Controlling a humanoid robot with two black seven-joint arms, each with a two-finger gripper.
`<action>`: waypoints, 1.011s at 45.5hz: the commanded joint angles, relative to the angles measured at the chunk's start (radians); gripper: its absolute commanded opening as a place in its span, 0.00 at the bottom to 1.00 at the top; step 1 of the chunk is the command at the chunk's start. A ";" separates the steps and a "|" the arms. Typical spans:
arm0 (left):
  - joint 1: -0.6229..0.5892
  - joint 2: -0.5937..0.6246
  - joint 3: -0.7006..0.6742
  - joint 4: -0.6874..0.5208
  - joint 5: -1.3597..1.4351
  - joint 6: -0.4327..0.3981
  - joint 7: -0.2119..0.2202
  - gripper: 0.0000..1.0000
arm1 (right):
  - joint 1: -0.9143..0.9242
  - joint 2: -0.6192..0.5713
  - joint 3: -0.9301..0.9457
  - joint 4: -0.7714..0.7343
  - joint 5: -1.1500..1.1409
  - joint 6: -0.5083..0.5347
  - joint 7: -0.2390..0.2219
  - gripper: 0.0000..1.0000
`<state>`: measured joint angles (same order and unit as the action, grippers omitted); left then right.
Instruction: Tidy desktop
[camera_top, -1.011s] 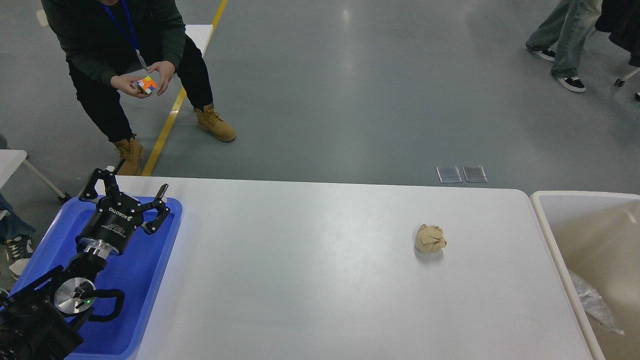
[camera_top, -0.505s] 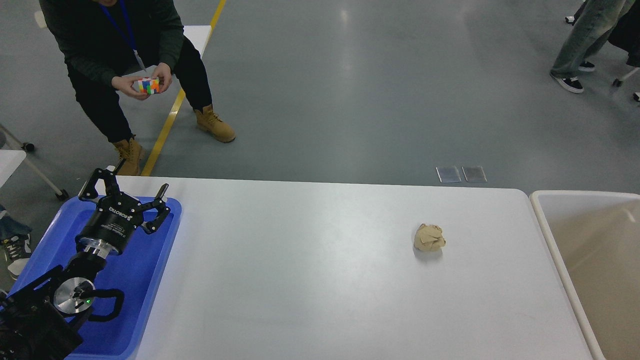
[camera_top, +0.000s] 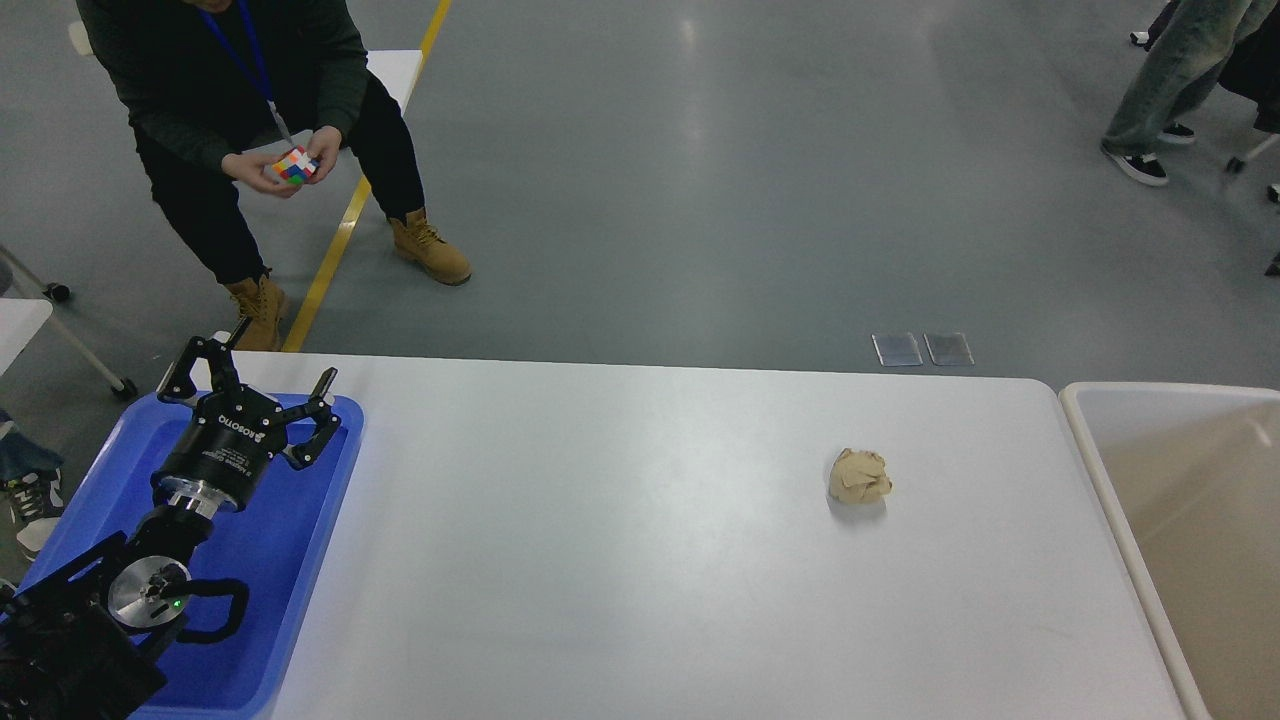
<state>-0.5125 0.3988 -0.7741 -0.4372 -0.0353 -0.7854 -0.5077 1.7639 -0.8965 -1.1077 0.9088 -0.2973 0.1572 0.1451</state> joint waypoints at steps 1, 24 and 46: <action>0.000 0.000 -0.001 0.000 0.000 0.000 0.000 0.99 | 0.161 0.140 -0.173 0.088 -0.011 0.021 0.001 1.00; 0.000 0.000 -0.001 0.000 0.000 0.000 0.000 0.99 | 0.425 0.378 -0.277 0.392 -0.005 0.387 -0.002 1.00; 0.002 0.000 -0.005 0.000 0.000 0.000 0.000 0.99 | 0.465 0.515 -0.259 0.509 -0.003 0.412 -0.001 1.00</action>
<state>-0.5111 0.3988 -0.7775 -0.4372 -0.0353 -0.7854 -0.5077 2.2120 -0.4513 -1.3724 1.3760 -0.3035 0.5500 0.1426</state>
